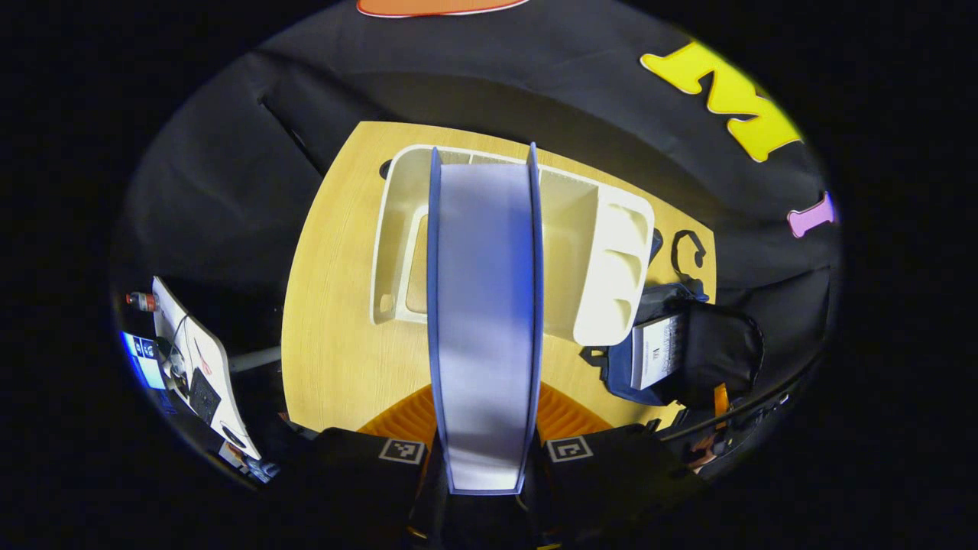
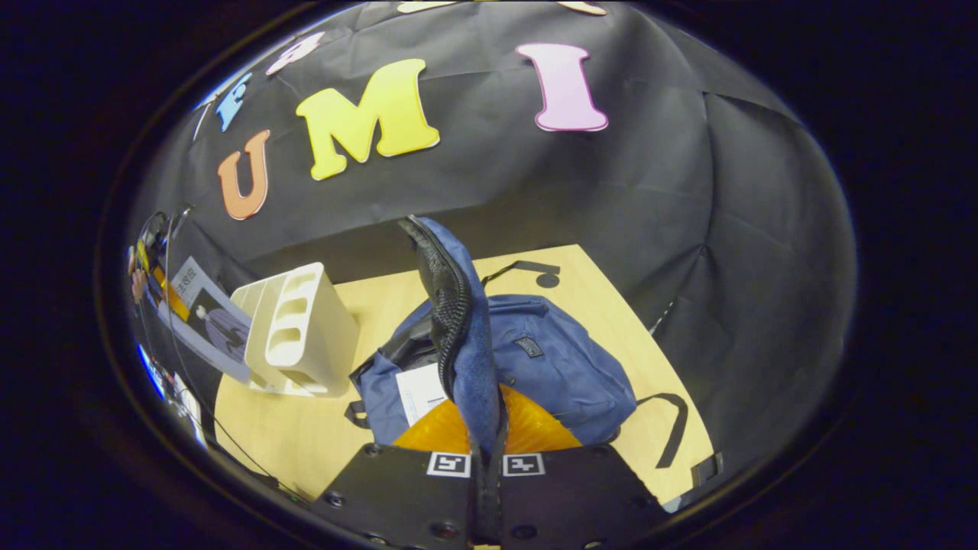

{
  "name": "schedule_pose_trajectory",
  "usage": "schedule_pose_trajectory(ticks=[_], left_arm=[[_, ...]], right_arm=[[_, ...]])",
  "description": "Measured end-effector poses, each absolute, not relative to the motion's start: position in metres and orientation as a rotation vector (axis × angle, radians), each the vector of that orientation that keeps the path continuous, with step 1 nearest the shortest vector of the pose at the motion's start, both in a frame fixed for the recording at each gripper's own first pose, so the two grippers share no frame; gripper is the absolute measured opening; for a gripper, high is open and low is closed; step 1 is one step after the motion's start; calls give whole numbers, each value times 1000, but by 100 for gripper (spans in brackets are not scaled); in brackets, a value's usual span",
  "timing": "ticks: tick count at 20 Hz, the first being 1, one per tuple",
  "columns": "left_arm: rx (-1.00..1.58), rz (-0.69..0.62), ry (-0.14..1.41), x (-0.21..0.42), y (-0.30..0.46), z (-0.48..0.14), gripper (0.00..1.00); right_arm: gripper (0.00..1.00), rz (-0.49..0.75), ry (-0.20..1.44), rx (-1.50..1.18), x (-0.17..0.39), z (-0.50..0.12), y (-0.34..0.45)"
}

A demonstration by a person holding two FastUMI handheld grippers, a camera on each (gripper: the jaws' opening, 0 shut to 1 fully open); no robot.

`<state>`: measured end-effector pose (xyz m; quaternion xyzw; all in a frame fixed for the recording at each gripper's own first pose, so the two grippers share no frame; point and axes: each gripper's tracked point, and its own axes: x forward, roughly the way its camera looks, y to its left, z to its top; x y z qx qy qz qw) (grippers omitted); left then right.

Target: Open the schoolbag, grab two books from the bookshelf and put them into the schoolbag.

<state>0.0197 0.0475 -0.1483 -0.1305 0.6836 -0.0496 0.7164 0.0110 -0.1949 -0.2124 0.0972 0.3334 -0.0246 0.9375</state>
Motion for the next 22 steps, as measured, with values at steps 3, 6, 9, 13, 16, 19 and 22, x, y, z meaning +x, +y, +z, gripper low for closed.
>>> schedule_pose_trajectory(ticks=[3,6,9,13,16,19,22], left_arm=[[-353,-109,1481,-1,54,-121,48],[-447,-150,1429,-13,49,-90,41],[-515,-209,1360,-26,35,-73,47],[-726,-304,1312,-40,-9,-63,43],[-832,-370,1342,-61,-41,-77,42],[-910,-438,1319,-68,-76,-95,42],[-921,-496,1266,-75,-103,-114,42]], right_arm=[[1,-41,684,197,12,-213,-201],[1,-33,690,196,11,-212,-200],[1,-31,689,198,12,-211,-200],[4,-40,695,206,11,-212,-202],[4,-43,696,200,10,-212,-202],[4,-45,695,195,11,-208,-204],[1,-49,694,195,12,-207,-205]])
